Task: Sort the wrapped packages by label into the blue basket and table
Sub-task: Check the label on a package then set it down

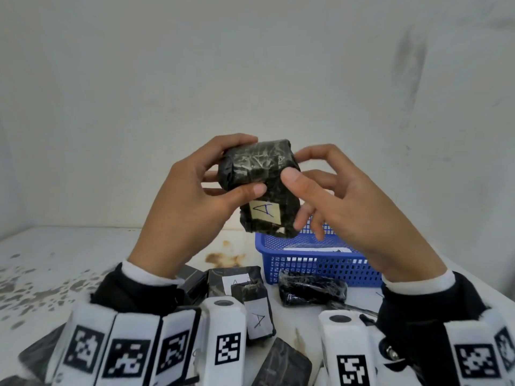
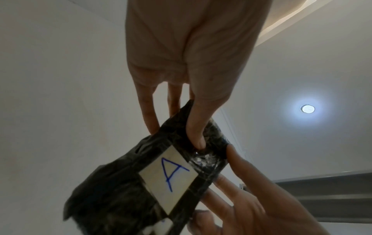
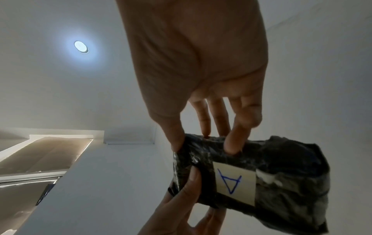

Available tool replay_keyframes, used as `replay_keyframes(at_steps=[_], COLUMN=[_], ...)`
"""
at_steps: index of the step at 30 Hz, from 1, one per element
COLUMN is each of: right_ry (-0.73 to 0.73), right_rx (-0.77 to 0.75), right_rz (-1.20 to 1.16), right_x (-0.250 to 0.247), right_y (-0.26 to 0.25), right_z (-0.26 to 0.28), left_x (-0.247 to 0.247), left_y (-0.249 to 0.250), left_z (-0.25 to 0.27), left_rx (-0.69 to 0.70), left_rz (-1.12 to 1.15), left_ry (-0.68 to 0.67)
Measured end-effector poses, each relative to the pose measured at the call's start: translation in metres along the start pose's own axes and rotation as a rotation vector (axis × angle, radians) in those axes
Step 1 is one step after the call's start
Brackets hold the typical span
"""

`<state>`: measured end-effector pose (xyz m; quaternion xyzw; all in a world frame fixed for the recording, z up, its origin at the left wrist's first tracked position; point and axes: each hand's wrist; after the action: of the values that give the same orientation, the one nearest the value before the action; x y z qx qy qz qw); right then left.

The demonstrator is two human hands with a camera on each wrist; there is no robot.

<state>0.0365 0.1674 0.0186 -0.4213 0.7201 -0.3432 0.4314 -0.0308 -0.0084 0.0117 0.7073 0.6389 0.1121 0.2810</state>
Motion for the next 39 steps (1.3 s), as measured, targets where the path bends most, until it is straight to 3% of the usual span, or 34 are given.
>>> replay_keyframes(at_steps=[4,11,25,31,39], right_ry=[-0.054,-0.014,0.040,0.056,0.007], right_rx=[-0.010,-0.003,-0.067,-0.098,-0.102], right_rz=[-0.066,-0.075,-0.040,-0.023,-0.058], right_x=[0.000,-0.003,-0.002,-0.002,-0.004], right_y=[-0.001,0.001,0.001,0.001,-0.001], right_z=[0.001,0.000,0.000,0.000,0.003], left_x=[0.003,0.003,0.006,0.007,0.007], left_y=[0.001,0.004,0.002,0.007,0.012], left_z=[0.000,-0.001,0.000,0.002,0.000], left_rx=[0.015,-0.048,-0.037,-0.030,-0.218], left_rz=[-0.012,0.130,-0.003,0.041,0.235], left_ry=[-0.010,-0.036,0.003,0.013,0.055])
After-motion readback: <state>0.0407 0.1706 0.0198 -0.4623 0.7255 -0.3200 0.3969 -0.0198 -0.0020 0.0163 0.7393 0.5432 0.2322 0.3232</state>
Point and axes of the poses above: each hand's wrist, its own z-axis away from the middle knuckle, its own x-axis out of the palm, y = z × x, and after that the axes turned 10 degrees about x, right-handed
